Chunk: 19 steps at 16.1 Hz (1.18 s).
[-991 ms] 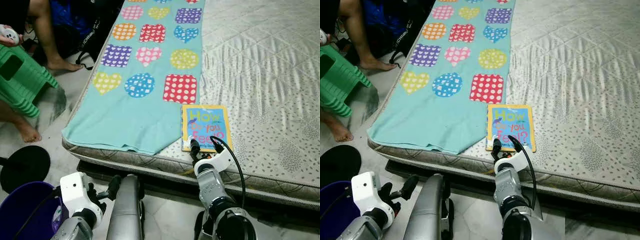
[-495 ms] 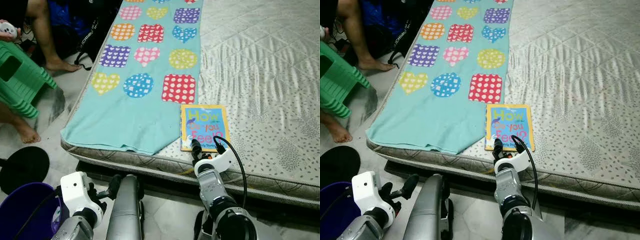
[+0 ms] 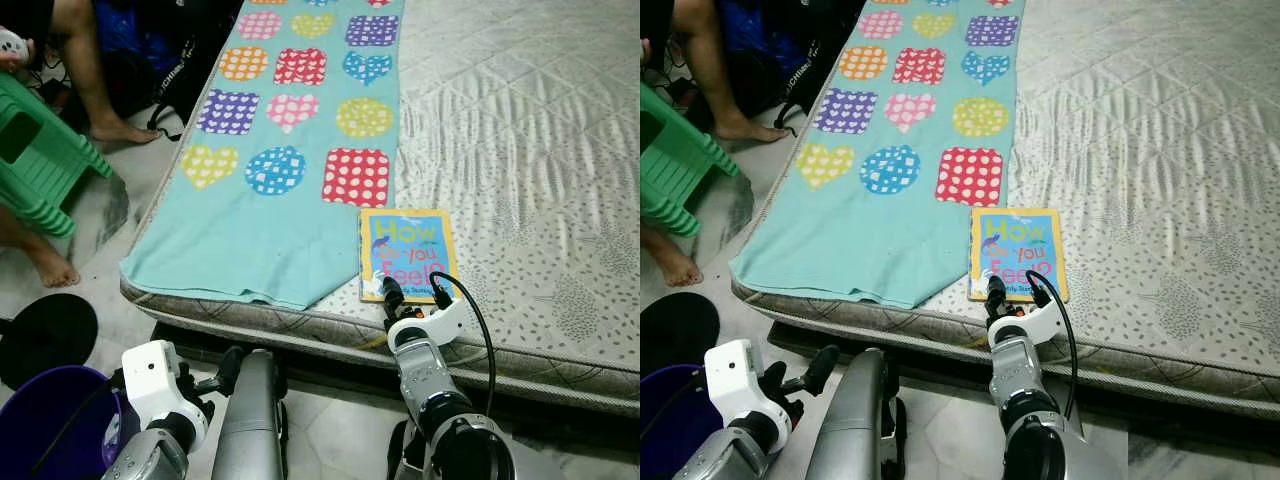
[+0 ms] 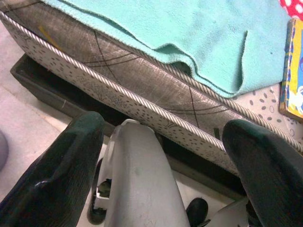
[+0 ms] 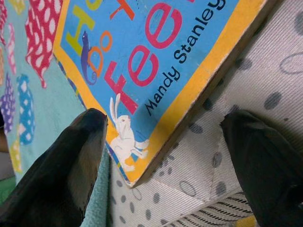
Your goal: Clean up the room
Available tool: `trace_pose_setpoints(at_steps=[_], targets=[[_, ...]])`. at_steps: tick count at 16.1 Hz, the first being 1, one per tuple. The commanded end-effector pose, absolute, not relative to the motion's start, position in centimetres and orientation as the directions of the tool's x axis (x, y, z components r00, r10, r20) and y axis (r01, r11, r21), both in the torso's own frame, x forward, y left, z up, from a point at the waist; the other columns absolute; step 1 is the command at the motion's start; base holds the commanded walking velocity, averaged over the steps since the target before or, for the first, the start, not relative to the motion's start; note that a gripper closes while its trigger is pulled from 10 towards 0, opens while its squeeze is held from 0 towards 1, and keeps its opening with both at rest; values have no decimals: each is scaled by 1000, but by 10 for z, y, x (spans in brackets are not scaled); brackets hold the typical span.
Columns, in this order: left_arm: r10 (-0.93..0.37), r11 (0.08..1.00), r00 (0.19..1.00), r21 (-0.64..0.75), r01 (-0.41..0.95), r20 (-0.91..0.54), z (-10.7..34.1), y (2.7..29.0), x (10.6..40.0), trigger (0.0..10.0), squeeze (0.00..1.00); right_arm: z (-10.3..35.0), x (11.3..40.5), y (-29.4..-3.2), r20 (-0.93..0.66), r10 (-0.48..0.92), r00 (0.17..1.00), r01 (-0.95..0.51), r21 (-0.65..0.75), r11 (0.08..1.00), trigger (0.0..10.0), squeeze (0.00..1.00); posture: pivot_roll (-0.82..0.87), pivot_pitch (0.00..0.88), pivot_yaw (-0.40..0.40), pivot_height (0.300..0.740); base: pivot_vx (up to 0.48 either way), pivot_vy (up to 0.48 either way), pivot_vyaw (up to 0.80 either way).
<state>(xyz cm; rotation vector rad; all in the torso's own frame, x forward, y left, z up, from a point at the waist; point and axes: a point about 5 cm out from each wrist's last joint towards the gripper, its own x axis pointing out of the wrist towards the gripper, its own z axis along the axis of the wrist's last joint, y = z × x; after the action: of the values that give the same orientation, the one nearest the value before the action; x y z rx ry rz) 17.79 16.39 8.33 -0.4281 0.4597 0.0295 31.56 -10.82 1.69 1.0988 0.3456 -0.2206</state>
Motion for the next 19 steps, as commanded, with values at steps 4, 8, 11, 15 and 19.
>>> trace_pose_setpoints(at_steps=[4, 8, 11, 15, 19], targets=[[-55, 913, 885, -383, -143, -462, 79, 166, 175, 10000, 0, 43, 286, 43, -361, 375, 854, 281, 926, 251, 10000, 0, 351, 277, 100, 601, 0, 0, 0], [-56, 913, 884, -382, -143, -464, 78, 166, 175, 10000, 0, 48, 284, 53, -335, 412, 847, 248, 936, 251, 10000, 0, 347, 275, 100, 601, 0, 0, 0], [-63, 913, 886, -384, -134, -459, 77, 165, 179, 10000, 0, 63, 297, 49, -214, 425, 880, 75, 944, 321, 10000, 0, 336, 263, 96, 601, 0, 0, 0], [-66, 914, 888, -384, -128, -455, 76, 165, 183, 10000, 0, 75, 306, 48, -163, 437, 885, 33, 956, 291, 10000, 0, 328, 250, 97, 601, 0, 0, 0], [-66, 914, 888, -384, -128, -455, 76, 165, 183, 10000, 0, 75, 306, 48, -163, 437, 885, 33, 956, 291, 10000, 0, 328, 250, 97, 601, 0, 0, 0]])
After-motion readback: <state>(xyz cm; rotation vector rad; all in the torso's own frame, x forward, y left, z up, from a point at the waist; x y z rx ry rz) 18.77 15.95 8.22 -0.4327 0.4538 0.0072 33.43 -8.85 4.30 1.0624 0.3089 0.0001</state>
